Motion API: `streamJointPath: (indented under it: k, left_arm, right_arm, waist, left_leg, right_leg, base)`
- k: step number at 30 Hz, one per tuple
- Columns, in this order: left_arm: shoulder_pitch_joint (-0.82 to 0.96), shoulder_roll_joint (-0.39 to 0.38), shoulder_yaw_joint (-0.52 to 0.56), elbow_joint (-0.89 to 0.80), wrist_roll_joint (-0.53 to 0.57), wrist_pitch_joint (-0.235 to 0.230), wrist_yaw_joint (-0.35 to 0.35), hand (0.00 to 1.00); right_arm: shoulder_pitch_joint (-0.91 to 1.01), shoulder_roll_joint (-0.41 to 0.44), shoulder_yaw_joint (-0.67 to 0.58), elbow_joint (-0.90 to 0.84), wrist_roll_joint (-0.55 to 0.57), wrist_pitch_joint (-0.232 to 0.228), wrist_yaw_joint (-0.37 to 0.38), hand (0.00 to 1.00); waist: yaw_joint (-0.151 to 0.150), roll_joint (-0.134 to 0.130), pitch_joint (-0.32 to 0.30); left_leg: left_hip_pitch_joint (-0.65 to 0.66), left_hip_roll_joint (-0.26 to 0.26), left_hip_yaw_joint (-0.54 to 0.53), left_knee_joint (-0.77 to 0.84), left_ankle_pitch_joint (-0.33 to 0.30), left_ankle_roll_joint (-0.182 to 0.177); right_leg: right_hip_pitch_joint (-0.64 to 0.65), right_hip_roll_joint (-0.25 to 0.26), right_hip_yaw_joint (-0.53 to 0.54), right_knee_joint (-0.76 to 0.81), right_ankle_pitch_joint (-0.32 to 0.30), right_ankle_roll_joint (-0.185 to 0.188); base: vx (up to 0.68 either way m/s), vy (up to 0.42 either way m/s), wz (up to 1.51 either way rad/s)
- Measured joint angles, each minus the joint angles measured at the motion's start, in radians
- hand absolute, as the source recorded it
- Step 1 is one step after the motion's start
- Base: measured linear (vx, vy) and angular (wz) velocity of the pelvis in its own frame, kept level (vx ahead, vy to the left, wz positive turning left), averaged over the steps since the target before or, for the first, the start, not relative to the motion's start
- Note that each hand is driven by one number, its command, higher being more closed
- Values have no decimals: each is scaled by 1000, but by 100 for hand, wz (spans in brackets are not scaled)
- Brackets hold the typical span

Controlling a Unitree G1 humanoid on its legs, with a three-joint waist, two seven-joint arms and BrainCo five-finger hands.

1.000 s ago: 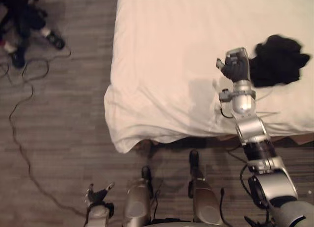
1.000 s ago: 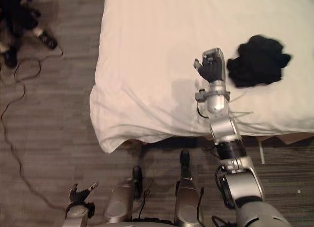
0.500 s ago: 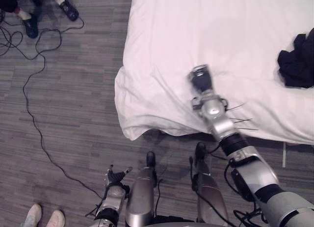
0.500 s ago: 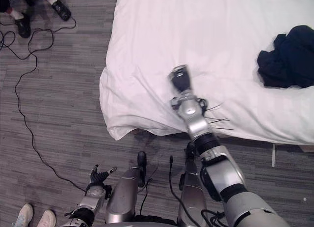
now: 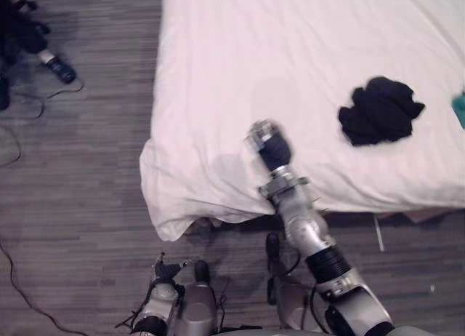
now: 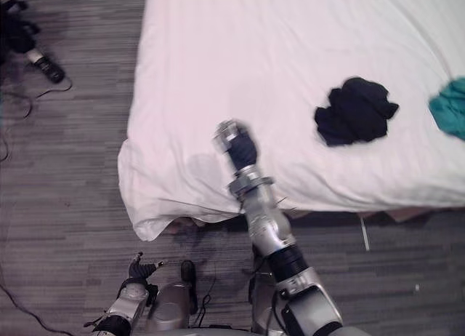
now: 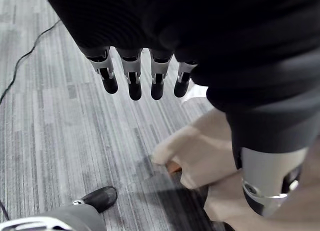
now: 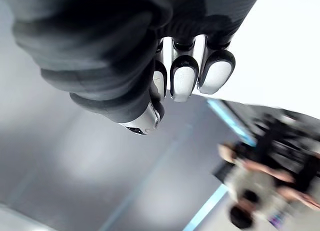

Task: Tidy the bed and pick cloth on bed and put in laundry

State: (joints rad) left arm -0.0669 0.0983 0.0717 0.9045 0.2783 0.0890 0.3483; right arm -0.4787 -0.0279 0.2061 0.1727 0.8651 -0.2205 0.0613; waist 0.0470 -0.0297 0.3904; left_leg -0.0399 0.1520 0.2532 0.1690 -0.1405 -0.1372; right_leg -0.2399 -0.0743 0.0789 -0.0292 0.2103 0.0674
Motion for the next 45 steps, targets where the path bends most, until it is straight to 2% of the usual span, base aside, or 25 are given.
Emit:
streamJointPath:
  k: [1, 2, 3, 4, 6, 9, 11, 13, 16, 19, 22, 24, 25, 27, 28, 30, 31, 36, 37, 38, 40, 41, 42, 43, 45]
  left_arm:
    - [-2, -6, 0, 0, -3, -5, 1, 0]
    - [-5, -10, -2, 0, -5, -12, 1, 0]
    - [-7, -15, -3, 1, -10, -14, 1, 0]
    - [-18, -28, -8, 9, -14, -18, 2, 0]
    - [-26, -35, -25, 11, -25, -28, 2, 0]
    - [-76, -54, -34, 40, -33, -32, 0, 0]
    - [-89, -63, -34, 44, -33, -34, 0, 0]
    - [-105, -65, -36, 59, -33, -33, 1, 0]
    - [-119, -70, -40, 66, -43, -34, 1, 0]
    - [-119, -72, -42, 57, -53, -33, 1, 0]
    - [-79, -75, -40, 25, -53, -25, 0, 0]
    - [-29, -74, -20, -19, -52, -22, -1, 0]
    - [3, -76, 8, -32, -52, -19, -7, 0]
    - [23, -74, 35, -30, -50, -10, -23, 0]
    - [33, -75, 51, -24, -45, -2, -35, 0]
    - [40, -76, 53, 0, -26, 8, -57, 0]
    - [43, -78, 53, 16, -14, 13, -69, 0]
    - [9, -68, 38, 24, 47, 13, -91, 0]
    - [0, -67, 20, 28, 50, 13, -97, 0]
    - [-4, -69, -4, 34, 51, 13, -106, 0]
    - [7, -60, -28, 49, 59, 13, -109, 0]
    - [14, -55, -33, 76, 79, 17, -114, 0]
    - [17, -55, -34, 83, 89, 18, -117, 0]
    - [19, -55, -34, 87, 96, 20, -130, 0]
    - [6, -63, -36, 89, 132, 23, -144, 0]
  right_arm:
    - [-28, -16, -30, 3, 19, -15, -23, 100]
    - [-40, -23, -51, 6, 30, -24, -40, 100]
    - [-42, -27, -62, 13, 33, -33, -48, 100]
    - [-43, -43, -75, 19, 34, -41, -67, 100]
    - [-71, -67, -69, 67, 34, -44, -78, 100]
    - [-120, -109, -69, 236, 27, -30, -103, 100]
    - [-135, -130, -68, 269, -3, -32, -98, 100]
    - [-195, -151, -68, 333, -69, -12, -102, 100]
    - [-254, -177, -89, 428, -174, 7, -101, 100]
    - [-239, -175, -163, 442, -209, 10, -103, 100]
    - [-98, -135, -355, 415, -210, 14, -122, 100]
    - [34, -103, -492, 438, -210, 51, -184, 100]
    - [149, -92, -592, 511, -212, 84, -225, 100]
    - [294, -88, -679, 608, -237, 122, -247, 100]
    - [401, -88, -740, 676, -267, 147, -259, 0]
    - [517, -85, -794, 742, -313, 177, -260, 0]
    - [592, -78, -800, 772, -343, 193, -256, 0]
    - [657, -6, -802, 805, -455, 231, -226, 0]
    - [648, 5, -783, 805, -477, 235, -214, 0]
    - [623, 11, -775, 809, -505, 244, -208, 0]
    - [596, 12, -743, 825, -535, 247, -207, 0]
    - [562, 15, -734, 835, -569, 246, -207, 0]
    - [547, 15, -726, 837, -583, 248, -208, 0]
    - [540, -1, -707, 847, -609, 241, -206, 0]
    - [525, -12, -695, 854, -646, 230, -213, 0]
  waist:
    - [-16, 12, 7]
    - [-15, 23, 15]
    - [-16, 35, 23]
    - [-25, 69, 42]
    - [-32, 96, 49]
    - [-27, 108, 60]
    - [-22, 116, 64]
    - [-22, 125, 69]
    - [-26, 136, 74]
    - [-24, 137, 74]
    - [-40, 125, 81]
    - [-65, 104, 77]
    - [-84, 83, 66]
    - [-91, 64, 41]
    - [-111, 57, 30]
    - [-140, 52, 17]
    - [-152, 53, -26]
    - [-174, 42, -78]
    - [-173, 45, -80]
    - [-176, 63, -92]
    - [-171, 69, -109]
    - [-167, 71, -110]
    - [-166, 74, -111]
    - [-167, 77, -112]
    - [-171, 82, -118]
  left_leg:
    - [-21, 3, 26, 14, -2, 2]
    - [-25, -3, 42, 22, -7, -1]
    - [-26, -3, 47, 35, -16, -6]
    - [-45, 12, 45, 68, -31, -7]
    - [-100, 31, 41, 121, -54, -9]
    - [-196, 45, 21, 184, -66, -11]
    - [-219, 51, 19, 211, -70, -11]
    - [-239, 61, 17, 255, -91, -10]
    - [-262, 68, 7, 305, -118, -6]
    - [-257, 68, -4, 300, -117, -7]
    - [-162, 57, -7, 242, -115, -10]
    - [-91, 42, -2, 187, -112, -13]
    - [-48, 25, 4, 135, -112, -14]
    - [-12, 9, 24, 71, -101, -9]
    - [22, 3, 29, 40, -78, -8]
    - [84, 6, 50, 12, -71, -9]
    - [114, 9, 66, -19, -68, -12]
    - [224, 14, 162, -63, -67, -15]
    - [244, 17, 208, -67, -67, -15]
    - [246, 27, 263, -74, -67, -15]
    - [276, 25, 335, -103, -68, -16]
    - [311, 30, 414, -98, -78, -33]
    - [319, 32, 448, -93, -82, -43]
    - [327, 43, 499, -78, -82, -51]
    - [340, 74, 604, -27, -62, -71]
  right_leg:
    - [-53, -30, -100, 52, -40, -31]
    - [-84, -53, -172, 97, -44, -41]
    - [-99, -59, -180, 122, -27, -38]
    - [-105, -54, -180, 146, -37, -35]
    - [-150, -43, -179, 169, -46, -37]
    - [-238, -34, -181, 209, -47, -40]
    - [-264, -34, -181, 238, -48, -46]
    - [-284, -32, -176, 280, -60, -54]
    - [-291, -33, -173, 294, -71, -42]
    - [-261, -33, -187, 249, -69, -39]
    - [-144, -31, -191, 159, -55, -21]
    - [-68, -33, -192, 103, -47, -7]
    - [-23, -35, -188, 54, -42, 0]
    - [-5, -37, -183, 11, -37, 7]
    - [11, -36, -180, 3, -18, 10]
    - [46, -31, -169, 3, 8, -3]
    - [48, -17, -152, 3, 7, -5]
    - [72, 6, -151, 37, -12, -22]
    - [56, -13, -244, 78, -74, -69]
    - [15, -82, -474, 202, -182, -122]
    - [3, -181, -736, 339, -262, -157]
    - [26, -246, -934, 415, -293, -162]
    - [36, -251, -988, 425, -288, -168]
    - [28, -231, -1020, 426, -280, -185]
    - [-3, -144, -920, 371, -284, -200]
  base:
    - [-100, -17, -71]
    - [-69, -22, -62]
    - [-44, 6, -37]
    - [-39, 0, -13]
    - [-78, -51, -9]
    - [-77, -94, 5]
    - [-49, -57, 5]
    - [-70, -9, -6]
    - [-110, -6, 1]
    - [-77, -13, 9]
    - [25, 28, 4]
    - [94, 53, 0]
    - [116, 53, -6]
    - [158, 57, -33]
    - [230, 65, -36]
    - [202, 68, -39]
    - [200, 66, -47]
    - [110, 40, -43]
    - [-32, 15, -78]
    - [-26, 24, -83]
    - [79, 31, -115]
    - [192, -12, -145]
    - [265, -41, -170]
    - [198, -54, -156]
    - [243, -116, -183]
